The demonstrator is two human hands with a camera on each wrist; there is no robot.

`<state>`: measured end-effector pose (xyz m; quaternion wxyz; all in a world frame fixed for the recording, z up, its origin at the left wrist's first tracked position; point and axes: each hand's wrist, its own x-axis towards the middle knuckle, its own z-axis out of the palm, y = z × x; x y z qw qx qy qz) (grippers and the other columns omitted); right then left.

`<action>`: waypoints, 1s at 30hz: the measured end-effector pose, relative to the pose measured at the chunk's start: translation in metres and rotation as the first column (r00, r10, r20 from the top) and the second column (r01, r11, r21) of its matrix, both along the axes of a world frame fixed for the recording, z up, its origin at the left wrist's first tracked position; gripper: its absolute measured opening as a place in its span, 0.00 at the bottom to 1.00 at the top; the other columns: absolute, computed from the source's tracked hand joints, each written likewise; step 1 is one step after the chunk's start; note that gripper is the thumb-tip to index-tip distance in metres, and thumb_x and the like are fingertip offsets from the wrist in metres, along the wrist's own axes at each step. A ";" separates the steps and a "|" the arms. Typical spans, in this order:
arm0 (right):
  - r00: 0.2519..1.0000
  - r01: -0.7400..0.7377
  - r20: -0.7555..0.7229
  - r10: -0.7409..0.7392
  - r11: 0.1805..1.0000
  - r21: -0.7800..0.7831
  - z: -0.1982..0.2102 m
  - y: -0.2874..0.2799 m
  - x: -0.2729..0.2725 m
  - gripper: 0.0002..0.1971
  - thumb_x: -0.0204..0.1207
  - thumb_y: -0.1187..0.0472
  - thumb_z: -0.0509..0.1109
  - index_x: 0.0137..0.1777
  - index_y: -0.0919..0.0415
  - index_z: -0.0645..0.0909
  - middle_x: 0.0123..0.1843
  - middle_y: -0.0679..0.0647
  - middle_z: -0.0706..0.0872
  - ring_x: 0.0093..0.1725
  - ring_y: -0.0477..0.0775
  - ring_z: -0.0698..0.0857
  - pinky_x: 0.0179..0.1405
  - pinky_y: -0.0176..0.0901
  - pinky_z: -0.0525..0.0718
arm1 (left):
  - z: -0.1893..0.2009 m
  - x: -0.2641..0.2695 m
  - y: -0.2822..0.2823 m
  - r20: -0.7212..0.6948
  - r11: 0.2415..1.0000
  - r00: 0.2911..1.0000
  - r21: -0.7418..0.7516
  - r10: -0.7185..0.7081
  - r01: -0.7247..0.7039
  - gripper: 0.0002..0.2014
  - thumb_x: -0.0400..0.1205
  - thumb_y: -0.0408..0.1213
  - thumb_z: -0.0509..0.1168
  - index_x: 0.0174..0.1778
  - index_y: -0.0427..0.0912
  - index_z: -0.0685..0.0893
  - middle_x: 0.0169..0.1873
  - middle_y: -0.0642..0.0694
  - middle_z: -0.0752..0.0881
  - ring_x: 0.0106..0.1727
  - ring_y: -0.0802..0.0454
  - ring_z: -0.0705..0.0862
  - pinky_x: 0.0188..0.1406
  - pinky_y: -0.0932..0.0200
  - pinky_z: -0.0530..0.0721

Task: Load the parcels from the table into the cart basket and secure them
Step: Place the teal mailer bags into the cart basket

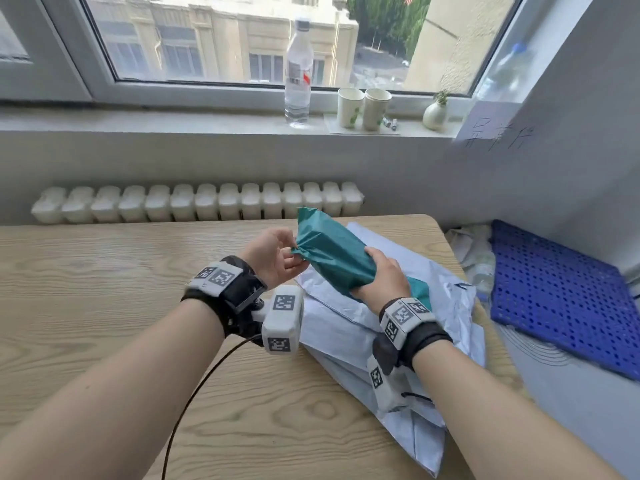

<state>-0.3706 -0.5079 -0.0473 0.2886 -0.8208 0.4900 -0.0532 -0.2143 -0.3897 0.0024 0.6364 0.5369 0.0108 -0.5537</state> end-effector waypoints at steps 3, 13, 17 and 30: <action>0.997 0.003 0.078 0.002 0.998 -0.070 0.023 -0.006 0.003 0.25 0.71 0.62 0.67 0.68 0.44 0.78 0.63 0.52 0.84 0.62 0.58 0.81 0.60 0.44 0.78 | 0.024 0.004 -0.001 0.066 0.999 0.997 -0.030 0.038 -0.036 0.08 0.76 0.25 0.49 0.40 0.37 0.73 0.33 0.43 0.79 0.18 0.54 0.81 0.26 0.64 0.86; 0.965 0.009 0.261 -0.011 1.000 0.009 0.067 -0.020 0.022 0.10 0.78 0.67 0.59 0.48 0.59 0.82 0.44 0.57 0.83 0.46 0.57 0.78 0.42 0.41 0.70 | 0.049 0.026 0.024 0.314 0.957 0.907 -0.021 0.280 -0.289 0.03 0.80 0.40 0.63 0.45 0.45 0.79 0.44 0.46 0.79 0.45 0.53 0.78 0.49 0.55 0.78; 0.946 -0.045 0.324 0.017 0.996 0.080 0.076 -0.019 0.037 0.10 0.78 0.69 0.60 0.47 0.73 0.82 0.48 0.68 0.86 0.43 0.55 0.78 0.44 0.48 0.76 | 0.045 0.032 0.039 0.322 0.973 0.922 0.010 0.214 -0.229 0.16 0.79 0.40 0.67 0.62 0.45 0.76 0.57 0.43 0.76 0.61 0.48 0.76 0.66 0.46 0.73; 0.910 -0.214 0.388 0.146 0.967 0.137 0.099 0.018 0.074 0.11 0.78 0.72 0.61 0.51 0.69 0.86 0.47 0.63 0.86 0.48 0.56 0.81 0.58 0.52 0.80 | 0.063 0.029 0.077 0.405 0.985 0.907 -0.164 0.111 -0.047 0.13 0.75 0.24 0.61 0.52 0.42 0.79 0.45 0.45 0.86 0.52 0.47 0.82 0.61 0.45 0.78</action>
